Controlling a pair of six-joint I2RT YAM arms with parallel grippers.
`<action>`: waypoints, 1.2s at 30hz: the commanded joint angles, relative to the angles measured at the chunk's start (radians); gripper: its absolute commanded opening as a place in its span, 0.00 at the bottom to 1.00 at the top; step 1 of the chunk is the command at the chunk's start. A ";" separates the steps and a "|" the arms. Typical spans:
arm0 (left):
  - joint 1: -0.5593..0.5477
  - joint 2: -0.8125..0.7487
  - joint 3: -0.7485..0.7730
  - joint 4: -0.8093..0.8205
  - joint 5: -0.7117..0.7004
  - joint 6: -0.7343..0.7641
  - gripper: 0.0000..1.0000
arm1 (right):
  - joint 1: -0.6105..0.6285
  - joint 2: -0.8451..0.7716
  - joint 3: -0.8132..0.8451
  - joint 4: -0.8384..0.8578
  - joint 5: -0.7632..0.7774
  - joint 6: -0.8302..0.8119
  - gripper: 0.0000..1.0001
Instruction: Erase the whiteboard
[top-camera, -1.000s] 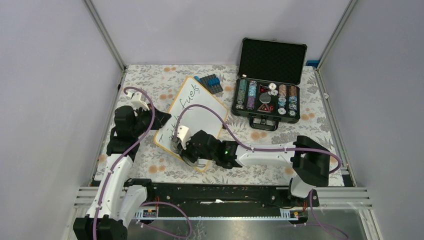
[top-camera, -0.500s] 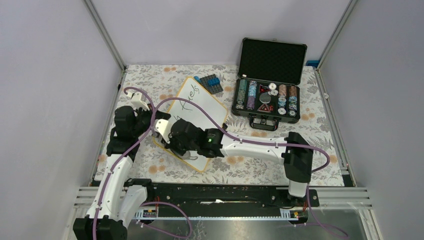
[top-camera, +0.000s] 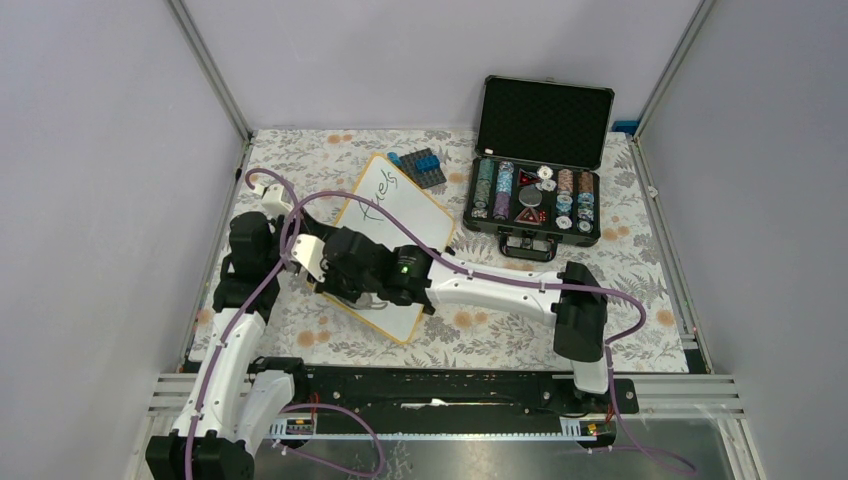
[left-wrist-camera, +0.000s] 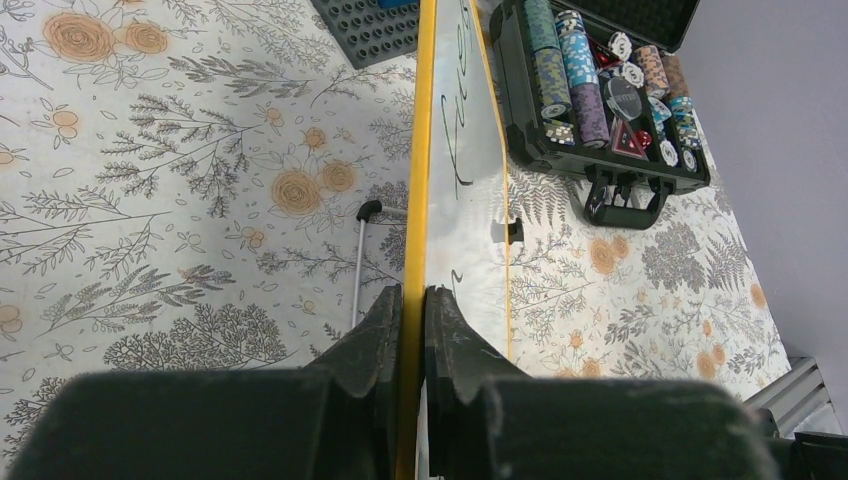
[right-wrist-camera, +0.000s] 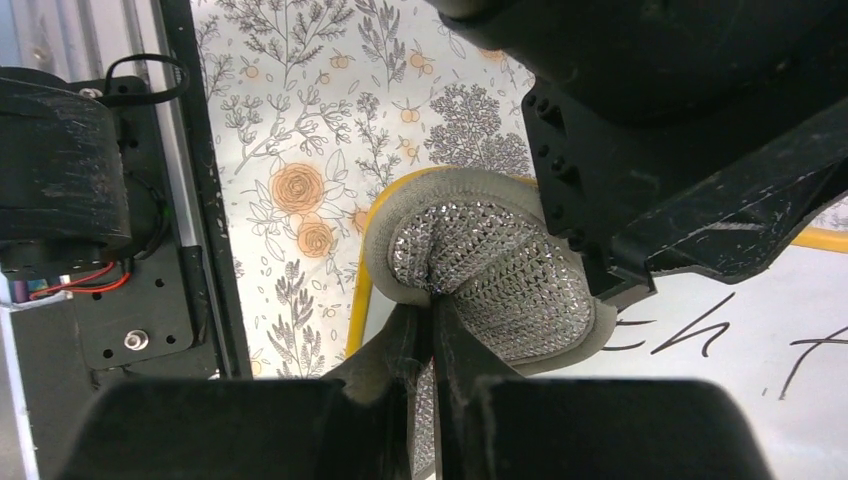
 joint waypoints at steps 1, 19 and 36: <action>-0.045 -0.016 0.009 -0.013 0.076 -0.020 0.00 | 0.006 0.055 0.067 0.205 0.100 -0.074 0.00; -0.045 -0.007 0.009 -0.012 0.090 -0.009 0.00 | -0.176 -0.070 -0.415 0.394 0.104 0.084 0.00; -0.045 -0.007 0.010 -0.011 0.079 -0.012 0.00 | 0.018 -0.023 -0.244 0.242 0.166 -0.091 0.00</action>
